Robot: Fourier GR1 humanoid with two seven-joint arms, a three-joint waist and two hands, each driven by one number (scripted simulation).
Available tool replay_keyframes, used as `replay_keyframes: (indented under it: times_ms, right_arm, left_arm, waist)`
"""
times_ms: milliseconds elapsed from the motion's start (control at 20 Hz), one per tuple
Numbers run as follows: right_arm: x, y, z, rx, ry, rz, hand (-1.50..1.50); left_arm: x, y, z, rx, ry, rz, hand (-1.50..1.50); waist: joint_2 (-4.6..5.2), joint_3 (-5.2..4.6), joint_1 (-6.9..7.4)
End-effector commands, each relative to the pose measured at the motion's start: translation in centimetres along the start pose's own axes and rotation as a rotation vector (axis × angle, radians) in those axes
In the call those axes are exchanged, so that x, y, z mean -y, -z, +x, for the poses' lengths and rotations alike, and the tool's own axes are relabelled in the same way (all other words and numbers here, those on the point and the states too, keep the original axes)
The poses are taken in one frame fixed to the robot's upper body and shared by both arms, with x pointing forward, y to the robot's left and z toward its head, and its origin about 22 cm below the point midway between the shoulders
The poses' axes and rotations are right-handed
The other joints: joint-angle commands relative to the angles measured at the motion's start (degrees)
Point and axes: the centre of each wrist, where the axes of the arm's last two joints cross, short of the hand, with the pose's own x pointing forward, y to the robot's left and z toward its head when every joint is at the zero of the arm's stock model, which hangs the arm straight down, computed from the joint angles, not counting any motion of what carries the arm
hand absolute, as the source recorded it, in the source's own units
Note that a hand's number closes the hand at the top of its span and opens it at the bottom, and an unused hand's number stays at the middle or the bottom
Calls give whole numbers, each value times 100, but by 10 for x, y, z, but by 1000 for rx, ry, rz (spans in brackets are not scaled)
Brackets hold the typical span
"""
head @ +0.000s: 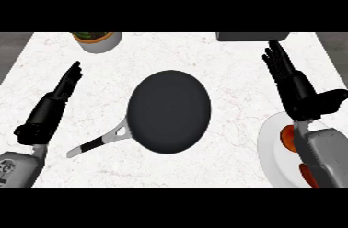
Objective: Pick the bell pepper from the plate and place it in the pan
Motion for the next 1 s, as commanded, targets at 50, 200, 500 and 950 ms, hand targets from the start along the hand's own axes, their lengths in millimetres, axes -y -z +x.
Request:
replay_keyframes:
  times_ms: [50,200,500,950]
  right_arm:
    - [49,-27,-9,-29,66,-107,-150]
    - [96,-53,-22,-52,122,-297,-150]
    - [174,-167,-55,-503,-89,-720,-150]
    - [225,-210,12,-660,-501,-328,-150]
  left_arm:
    - [0,-19,-15,-135,21,41,0]
    - [0,-51,-43,-312,21,129,0]
    - [3,-78,-52,-439,-27,136,0]
    - [38,-75,-32,-420,-43,102,0]
  waist:
    - [-75,-108,-65]
    - [-75,-99,-88]
    - [-147,-109,-399]
    - [-74,-115,-101]
